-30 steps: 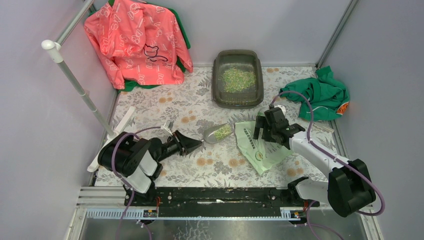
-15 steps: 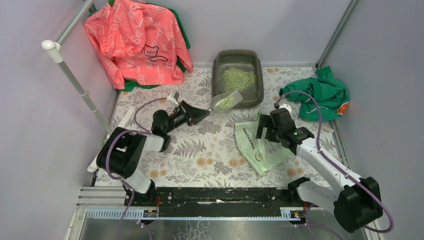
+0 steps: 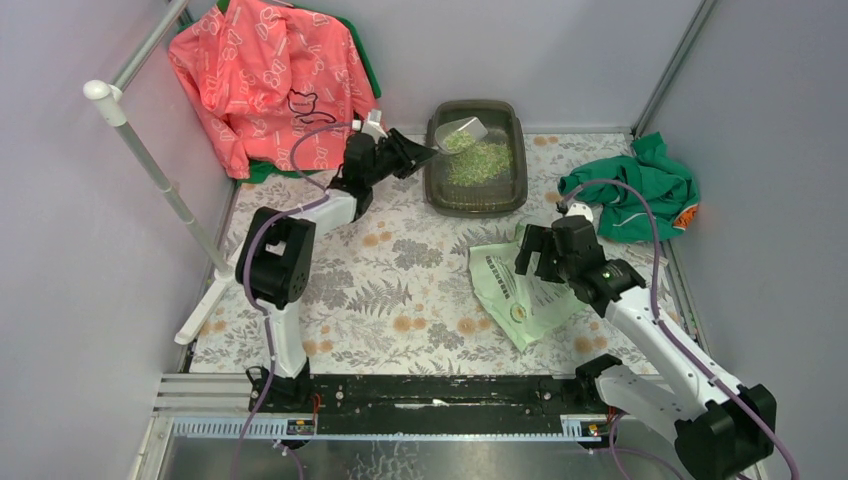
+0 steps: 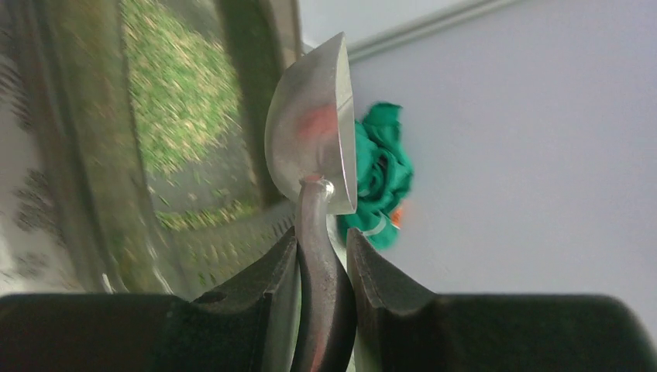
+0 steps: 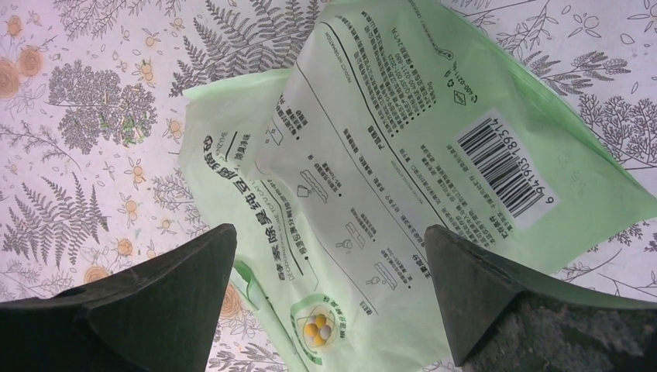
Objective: Fill the litter box with clean litter
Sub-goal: Pour the cat litter into the litter box.
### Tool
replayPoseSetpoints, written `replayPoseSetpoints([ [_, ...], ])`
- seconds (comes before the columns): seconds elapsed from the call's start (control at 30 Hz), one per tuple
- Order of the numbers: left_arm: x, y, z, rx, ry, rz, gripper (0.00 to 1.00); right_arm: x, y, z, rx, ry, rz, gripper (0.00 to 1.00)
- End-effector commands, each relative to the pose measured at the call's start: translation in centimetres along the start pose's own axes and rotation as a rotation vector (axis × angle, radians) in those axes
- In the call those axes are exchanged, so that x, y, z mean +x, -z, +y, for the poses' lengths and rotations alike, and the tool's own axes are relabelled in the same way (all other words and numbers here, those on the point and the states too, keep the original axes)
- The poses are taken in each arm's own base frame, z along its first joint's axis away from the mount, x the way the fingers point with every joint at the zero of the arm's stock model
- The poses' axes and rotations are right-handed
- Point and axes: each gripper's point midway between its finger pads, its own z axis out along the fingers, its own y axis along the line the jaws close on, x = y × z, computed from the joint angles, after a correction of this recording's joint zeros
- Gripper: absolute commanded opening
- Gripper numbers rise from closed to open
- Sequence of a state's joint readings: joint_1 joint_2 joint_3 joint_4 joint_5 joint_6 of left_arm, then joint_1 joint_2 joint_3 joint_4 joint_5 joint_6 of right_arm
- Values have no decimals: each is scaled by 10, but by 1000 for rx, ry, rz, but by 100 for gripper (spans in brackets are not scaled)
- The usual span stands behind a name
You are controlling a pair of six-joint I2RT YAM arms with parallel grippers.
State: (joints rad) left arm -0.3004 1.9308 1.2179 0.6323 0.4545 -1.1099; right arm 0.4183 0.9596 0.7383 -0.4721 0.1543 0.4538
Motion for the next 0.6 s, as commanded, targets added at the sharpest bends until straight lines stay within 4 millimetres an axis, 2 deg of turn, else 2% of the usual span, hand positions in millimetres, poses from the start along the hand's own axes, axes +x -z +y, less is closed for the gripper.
replayPoseSetpoints([
  [0.0, -30, -25, 16, -160, -186, -63, 0, -18, 17, 10, -44, -8, -46, 100],
  [0.27, -48, -69, 27, -436, -541, -120, 0, -19, 21, 14, -75, -2, -50, 100],
  [0.3, -52, -75, 19, -447, -589, -130, 0, -18, 21, 14, -76, 3, -48, 100],
  [0.33, -47, -77, 26, -486, -628, -115, 0, -18, 22, 14, -81, 6, -53, 100],
  [0.37, -51, -83, 19, -498, -688, -123, 0, -17, 21, 13, -80, 7, -54, 100],
  [0.4, -45, -88, 17, -513, -733, -117, 0, -17, 22, 13, -80, 6, -57, 100],
  [0.57, -33, -94, 13, -644, -971, -141, 0, -15, 23, 15, -102, 2, -58, 100],
])
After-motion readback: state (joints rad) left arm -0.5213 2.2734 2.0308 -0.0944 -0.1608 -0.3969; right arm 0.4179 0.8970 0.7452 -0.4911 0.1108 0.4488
